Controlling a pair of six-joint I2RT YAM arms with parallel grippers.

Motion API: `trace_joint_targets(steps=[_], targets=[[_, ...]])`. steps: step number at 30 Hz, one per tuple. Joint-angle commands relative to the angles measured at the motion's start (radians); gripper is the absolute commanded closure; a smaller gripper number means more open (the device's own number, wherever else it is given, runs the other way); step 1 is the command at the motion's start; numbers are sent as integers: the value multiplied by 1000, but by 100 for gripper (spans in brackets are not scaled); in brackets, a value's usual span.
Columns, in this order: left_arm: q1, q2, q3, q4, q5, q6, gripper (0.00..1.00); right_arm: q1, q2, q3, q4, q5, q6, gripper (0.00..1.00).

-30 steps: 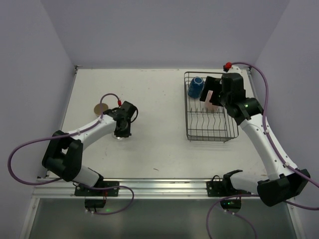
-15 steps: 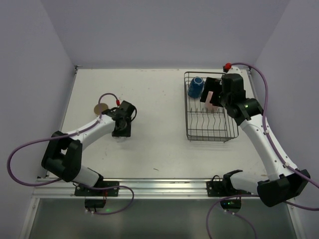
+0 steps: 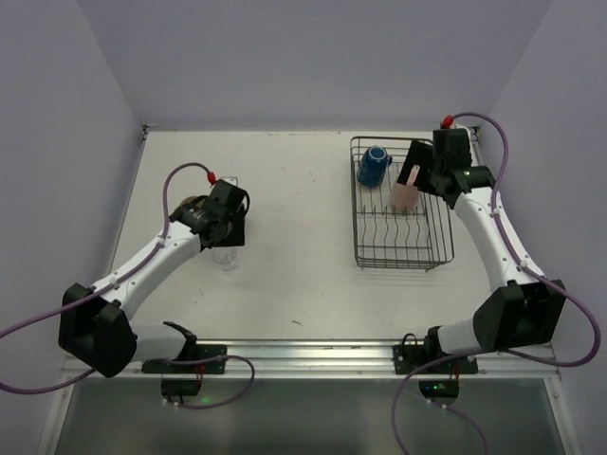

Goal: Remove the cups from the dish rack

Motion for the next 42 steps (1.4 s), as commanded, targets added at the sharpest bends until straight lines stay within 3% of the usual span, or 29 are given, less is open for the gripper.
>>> trace_joint_targets(steps=[1, 16, 35, 42], targets=[[9, -79, 74, -51, -19, 13, 48, -32, 45, 67, 30, -38, -21, 1], [9, -192, 71, -52, 13, 40, 47, -87, 309, 215, 75, -155, -45, 1], [9, -194, 23, -16, 42, 48, 47, -122, 302, 133, 124, -77, -44, 1], [9, -192, 11, -2, 50, 51, 47, -125, 292, 109, 118, -26, -77, 11]])
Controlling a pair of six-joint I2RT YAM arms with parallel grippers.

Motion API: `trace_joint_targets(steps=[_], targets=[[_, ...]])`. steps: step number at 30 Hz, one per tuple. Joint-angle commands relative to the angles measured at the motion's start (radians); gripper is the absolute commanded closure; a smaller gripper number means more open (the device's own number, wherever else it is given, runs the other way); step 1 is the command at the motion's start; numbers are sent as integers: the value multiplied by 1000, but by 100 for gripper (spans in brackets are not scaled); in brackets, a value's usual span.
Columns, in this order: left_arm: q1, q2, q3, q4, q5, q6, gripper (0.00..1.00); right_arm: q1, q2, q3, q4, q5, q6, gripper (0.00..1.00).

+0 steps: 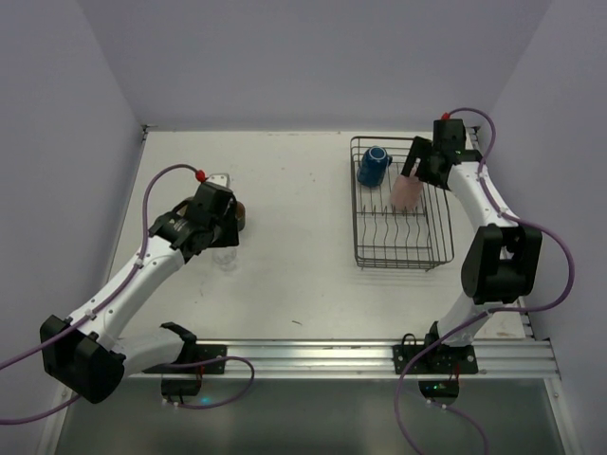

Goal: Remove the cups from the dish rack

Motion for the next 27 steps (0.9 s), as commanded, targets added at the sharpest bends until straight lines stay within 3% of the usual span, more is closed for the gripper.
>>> trace_joint_targets(steps=[1, 14, 19, 23, 27], targets=[[5, -15, -9, 33, 20, 25, 47, -4, -39, -10, 11, 47, -36, 11], [5, -18, -21, 39, 23, 29, 47, -12, 18, 1, 9, -72, 13, 37], [5, -20, -20, 41, 26, 31, 47, -12, 18, -20, 24, -120, 95, 43], [5, -21, -18, 42, 28, 34, 47, -10, 13, -36, 29, -146, 140, 55], [5, -21, -20, 45, 35, 34, 47, -10, -4, -72, 50, -177, 192, 57]])
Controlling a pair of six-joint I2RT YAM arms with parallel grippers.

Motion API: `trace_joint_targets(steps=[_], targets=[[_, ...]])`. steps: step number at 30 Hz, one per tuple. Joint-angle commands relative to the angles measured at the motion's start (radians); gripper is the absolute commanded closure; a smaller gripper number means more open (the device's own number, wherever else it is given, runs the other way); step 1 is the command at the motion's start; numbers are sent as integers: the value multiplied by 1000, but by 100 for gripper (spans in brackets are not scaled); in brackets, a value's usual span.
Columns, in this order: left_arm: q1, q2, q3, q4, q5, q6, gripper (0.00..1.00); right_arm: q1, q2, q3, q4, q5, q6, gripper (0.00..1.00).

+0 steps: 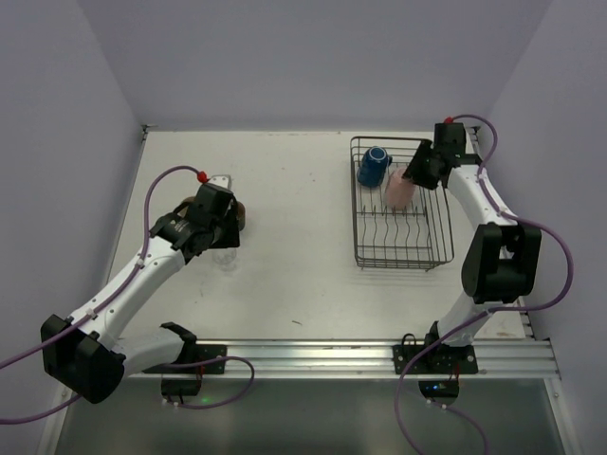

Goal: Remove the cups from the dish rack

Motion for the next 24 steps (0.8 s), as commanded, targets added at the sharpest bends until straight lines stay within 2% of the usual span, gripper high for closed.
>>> trace_joint_targets(steps=[1, 13, 24], targets=[[5, -21, -1, 30, 21, 24, 47, 1, -19, -55, -1, -47, 71, 57], [5, -45, -32, 41, 26, 29, 47, 27, -73, -123, 38, -141, 122, 52], [6, -53, -43, 44, 38, 29, 47, 22, -92, -115, -1, -33, 96, 44]])
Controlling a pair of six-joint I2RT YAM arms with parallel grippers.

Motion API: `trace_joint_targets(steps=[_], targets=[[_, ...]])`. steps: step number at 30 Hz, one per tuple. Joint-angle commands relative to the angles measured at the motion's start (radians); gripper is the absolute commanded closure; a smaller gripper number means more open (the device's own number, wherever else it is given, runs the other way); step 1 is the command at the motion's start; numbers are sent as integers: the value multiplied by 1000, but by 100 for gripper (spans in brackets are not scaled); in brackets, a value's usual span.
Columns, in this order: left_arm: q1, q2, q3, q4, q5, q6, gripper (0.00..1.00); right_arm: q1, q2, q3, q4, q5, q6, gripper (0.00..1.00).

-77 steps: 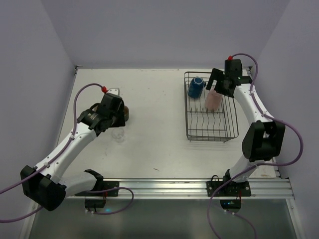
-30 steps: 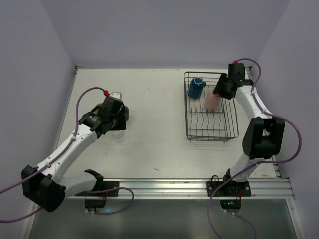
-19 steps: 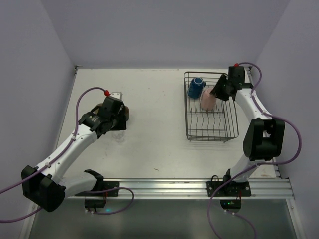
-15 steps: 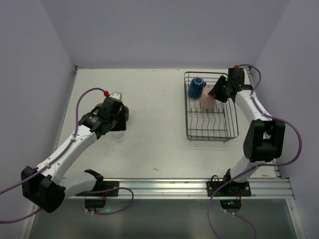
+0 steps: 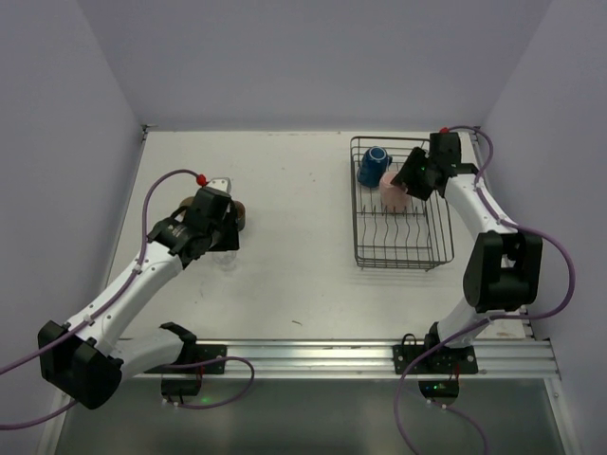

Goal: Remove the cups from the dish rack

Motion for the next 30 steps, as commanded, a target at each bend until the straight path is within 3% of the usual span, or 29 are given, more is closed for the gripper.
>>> trace_joint_targets(steps=[1, 20, 30], targets=[[5, -20, -8, 26, 17, 23, 47, -3, -24, 6, -51, 62, -22, 44], [6, -27, -23, 31, 15, 28, 47, -58, 2, 59, -92, 174, -104, 39], [5, -30, -26, 41, 29, 18, 47, -58, -56, 62, -53, 135, -182, 33]])
